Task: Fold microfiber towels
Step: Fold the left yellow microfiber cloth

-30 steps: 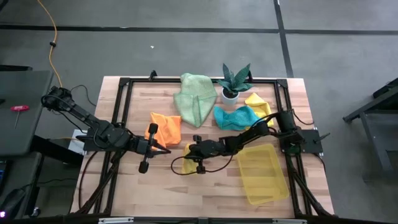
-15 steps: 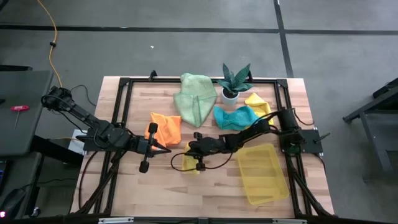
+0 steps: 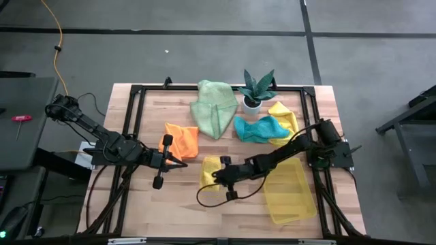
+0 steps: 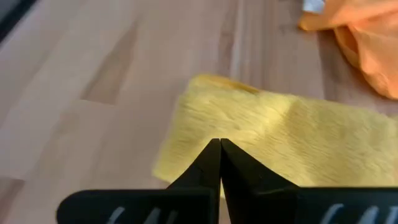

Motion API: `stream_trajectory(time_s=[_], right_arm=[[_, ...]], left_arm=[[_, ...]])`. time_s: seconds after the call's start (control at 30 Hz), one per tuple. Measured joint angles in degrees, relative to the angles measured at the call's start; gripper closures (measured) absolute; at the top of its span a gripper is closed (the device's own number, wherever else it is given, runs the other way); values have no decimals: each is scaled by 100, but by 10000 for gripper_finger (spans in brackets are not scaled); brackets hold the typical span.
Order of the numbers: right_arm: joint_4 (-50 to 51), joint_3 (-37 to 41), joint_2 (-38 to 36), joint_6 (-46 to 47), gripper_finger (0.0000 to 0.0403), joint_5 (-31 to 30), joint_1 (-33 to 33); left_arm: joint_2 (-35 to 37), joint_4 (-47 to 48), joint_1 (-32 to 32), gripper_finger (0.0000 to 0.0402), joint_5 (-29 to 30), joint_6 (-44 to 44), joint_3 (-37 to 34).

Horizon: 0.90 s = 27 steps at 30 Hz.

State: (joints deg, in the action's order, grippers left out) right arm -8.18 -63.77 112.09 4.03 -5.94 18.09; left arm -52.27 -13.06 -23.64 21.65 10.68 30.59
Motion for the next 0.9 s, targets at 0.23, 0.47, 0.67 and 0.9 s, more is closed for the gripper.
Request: stream_trajectory(time_s=[0.23,0.47,0.67,0.9], right_arm=[[-499,0,9,0,403,205,-1],[-769,-2,224,114,403,510,-46],[-1043,2,450,279,403,592,-46],[-1340,-151,543,41,403,661,-78]], left_arm=[[0,-2,0,401,4,0,0],[0,-4,0,401,19,0,0],[-1,-2,0,401,21,0,0],[0,-5,0,401,20,0,0]])
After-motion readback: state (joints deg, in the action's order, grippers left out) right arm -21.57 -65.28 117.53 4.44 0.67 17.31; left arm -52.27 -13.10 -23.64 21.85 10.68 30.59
